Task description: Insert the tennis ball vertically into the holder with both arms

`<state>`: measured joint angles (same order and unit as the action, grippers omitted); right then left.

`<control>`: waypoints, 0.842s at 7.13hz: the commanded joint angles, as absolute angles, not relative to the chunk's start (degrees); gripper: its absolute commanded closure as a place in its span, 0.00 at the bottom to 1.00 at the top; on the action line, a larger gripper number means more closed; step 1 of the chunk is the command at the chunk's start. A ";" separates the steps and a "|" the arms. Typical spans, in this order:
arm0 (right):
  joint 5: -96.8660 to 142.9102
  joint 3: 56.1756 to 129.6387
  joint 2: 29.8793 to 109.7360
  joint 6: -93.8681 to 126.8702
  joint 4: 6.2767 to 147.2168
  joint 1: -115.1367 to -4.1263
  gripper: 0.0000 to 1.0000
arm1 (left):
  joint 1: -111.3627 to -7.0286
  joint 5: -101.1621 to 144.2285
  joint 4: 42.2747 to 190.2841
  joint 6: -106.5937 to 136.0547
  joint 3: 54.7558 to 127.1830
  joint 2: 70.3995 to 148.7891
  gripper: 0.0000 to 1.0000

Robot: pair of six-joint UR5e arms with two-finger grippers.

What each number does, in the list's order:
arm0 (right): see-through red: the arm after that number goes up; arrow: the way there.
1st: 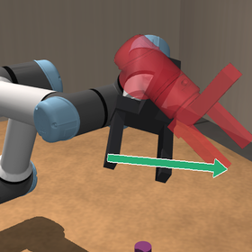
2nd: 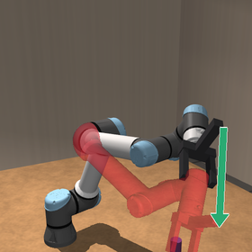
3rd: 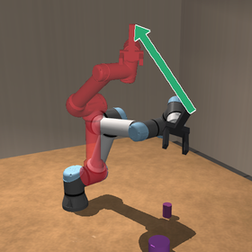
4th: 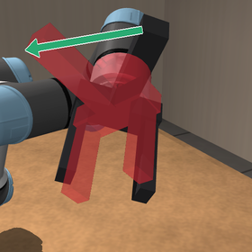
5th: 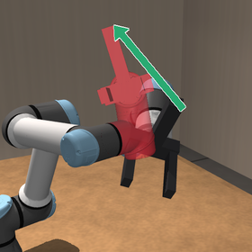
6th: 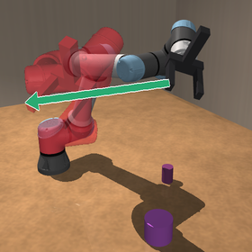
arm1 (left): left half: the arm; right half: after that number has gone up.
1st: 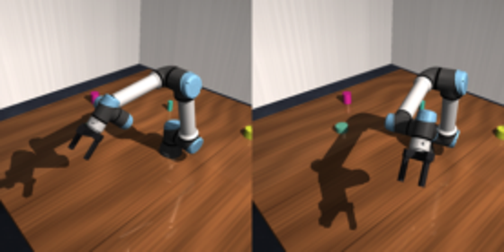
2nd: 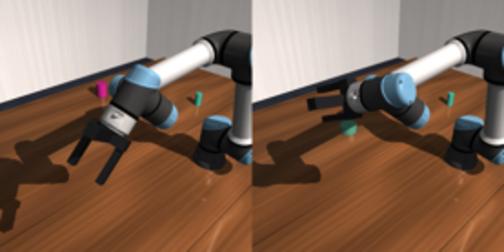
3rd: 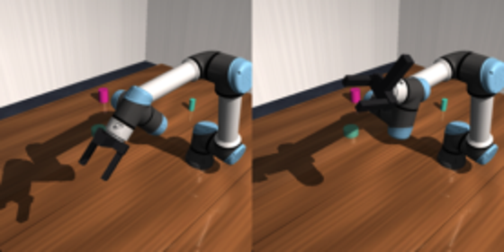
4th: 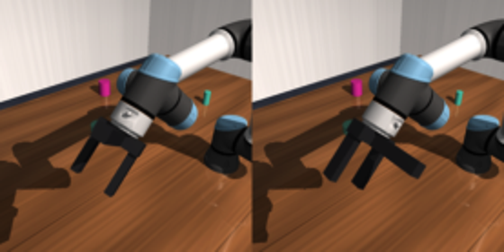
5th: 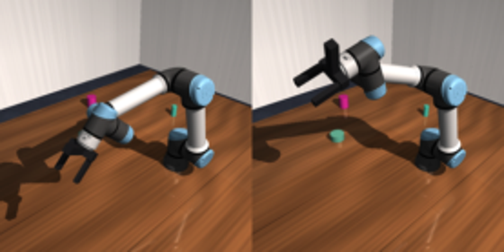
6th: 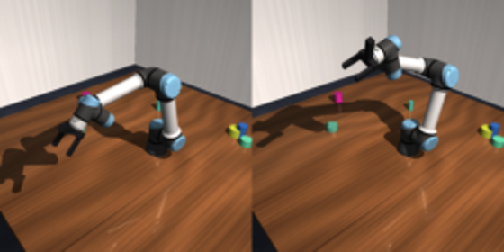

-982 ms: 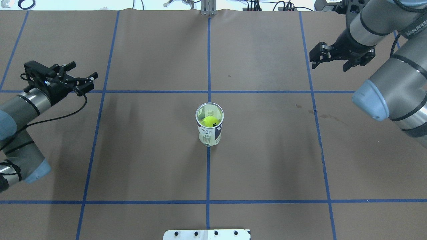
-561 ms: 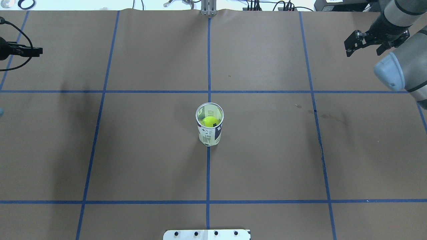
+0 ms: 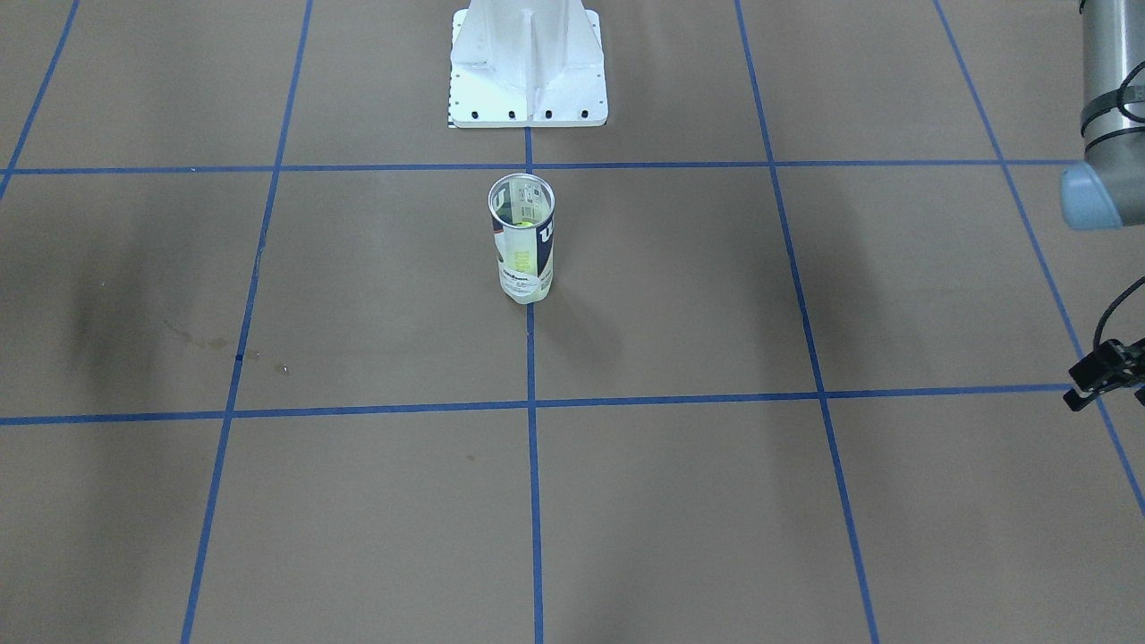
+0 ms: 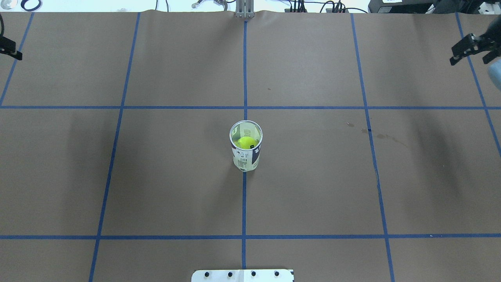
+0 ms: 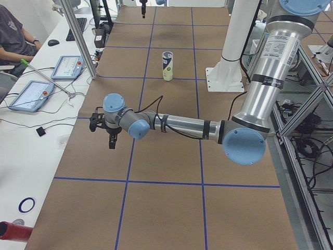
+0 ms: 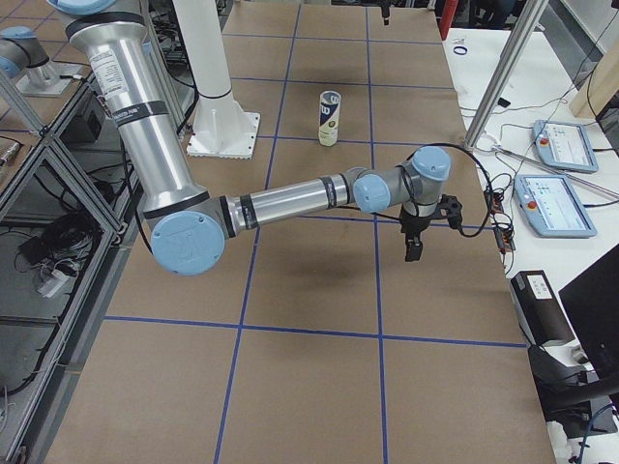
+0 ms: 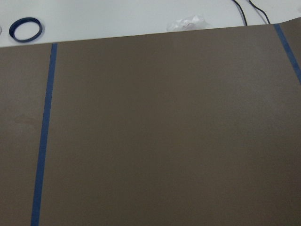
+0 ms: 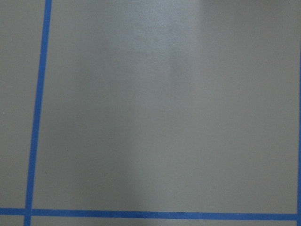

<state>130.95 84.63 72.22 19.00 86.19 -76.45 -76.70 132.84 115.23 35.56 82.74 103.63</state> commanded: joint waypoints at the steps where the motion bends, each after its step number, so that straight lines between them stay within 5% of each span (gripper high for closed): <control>1: 133.51 85.34 79.34 7.02 85.87 -81.28 0.00 | -79.01 136.32 111.62 25.31 91.21 93.82 0.00; 6: 133.07 92.80 85.87 1.75 88.05 -84.46 0.00 | -79.98 138.70 101.25 21.62 100.02 83.85 0.00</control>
